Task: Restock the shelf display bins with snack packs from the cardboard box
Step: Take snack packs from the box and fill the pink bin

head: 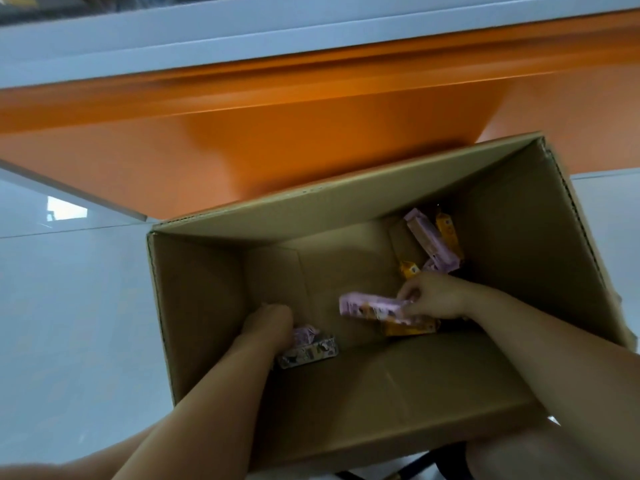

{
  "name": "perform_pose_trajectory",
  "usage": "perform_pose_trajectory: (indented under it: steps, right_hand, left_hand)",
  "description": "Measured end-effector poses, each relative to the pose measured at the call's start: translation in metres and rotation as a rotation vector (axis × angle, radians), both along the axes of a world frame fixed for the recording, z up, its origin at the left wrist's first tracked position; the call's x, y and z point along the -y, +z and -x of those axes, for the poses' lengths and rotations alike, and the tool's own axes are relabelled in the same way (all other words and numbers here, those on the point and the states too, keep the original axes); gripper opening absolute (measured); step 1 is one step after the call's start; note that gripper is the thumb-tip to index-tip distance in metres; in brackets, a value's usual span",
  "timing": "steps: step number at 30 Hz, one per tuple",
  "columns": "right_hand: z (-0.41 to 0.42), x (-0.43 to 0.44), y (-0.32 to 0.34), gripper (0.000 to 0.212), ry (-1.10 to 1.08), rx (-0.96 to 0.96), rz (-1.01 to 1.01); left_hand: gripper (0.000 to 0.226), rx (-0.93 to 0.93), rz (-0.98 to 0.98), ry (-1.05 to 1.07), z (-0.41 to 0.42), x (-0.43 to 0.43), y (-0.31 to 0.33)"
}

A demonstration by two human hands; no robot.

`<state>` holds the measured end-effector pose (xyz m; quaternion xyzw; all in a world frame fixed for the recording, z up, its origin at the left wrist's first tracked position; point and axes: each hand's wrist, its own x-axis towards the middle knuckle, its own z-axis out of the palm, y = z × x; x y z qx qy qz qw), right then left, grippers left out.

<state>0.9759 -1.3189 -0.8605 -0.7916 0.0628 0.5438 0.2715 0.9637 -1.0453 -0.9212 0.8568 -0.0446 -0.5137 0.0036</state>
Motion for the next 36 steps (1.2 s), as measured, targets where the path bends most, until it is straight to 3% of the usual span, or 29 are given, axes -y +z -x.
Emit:
perform_pose_trajectory:
  steps: [4,8,10,12,16,19,22,29,36]
  right_hand:
    - [-0.009,-0.003,-0.001,0.04,-0.238,0.143,-0.027]
    - [-0.016,-0.001,0.0,0.039,-0.353,0.434,0.184]
    - [-0.017,0.008,-0.002,0.05,-0.353,0.507,0.338]
    - [-0.015,0.016,-0.007,0.062,-0.34,0.465,0.384]
    - [-0.011,0.024,-0.015,0.074,-0.331,0.336,0.227]
    - [-0.009,0.023,-0.017,0.09,-0.279,0.285,0.128]
    - [-0.004,0.023,-0.026,0.101,-0.185,0.317,0.17]
    - [-0.006,0.023,-0.03,0.103,-0.035,0.344,0.192]
    - [-0.013,0.025,-0.021,0.082,-0.288,0.44,-0.023]
  left_hand:
    - [0.033,-0.051,0.014,0.01,-0.005,0.001,0.003]
    - [0.021,-0.066,0.071,0.061,-0.008,0.001,0.008]
    - [0.025,-0.006,0.118,0.129,-0.009,0.004,0.011]
    - [0.034,0.093,0.198,0.249,-0.012,0.011,0.016]
    - [0.027,0.257,0.359,0.512,-0.02,0.03,0.023]
    - [0.028,0.283,0.445,0.734,-0.026,0.044,0.023]
    - [0.028,0.265,0.508,0.901,-0.029,0.059,0.021]
    - [0.036,0.202,0.512,1.095,-0.03,0.078,0.008]
    - [0.043,0.187,0.593,1.15,-0.032,0.083,0.005]
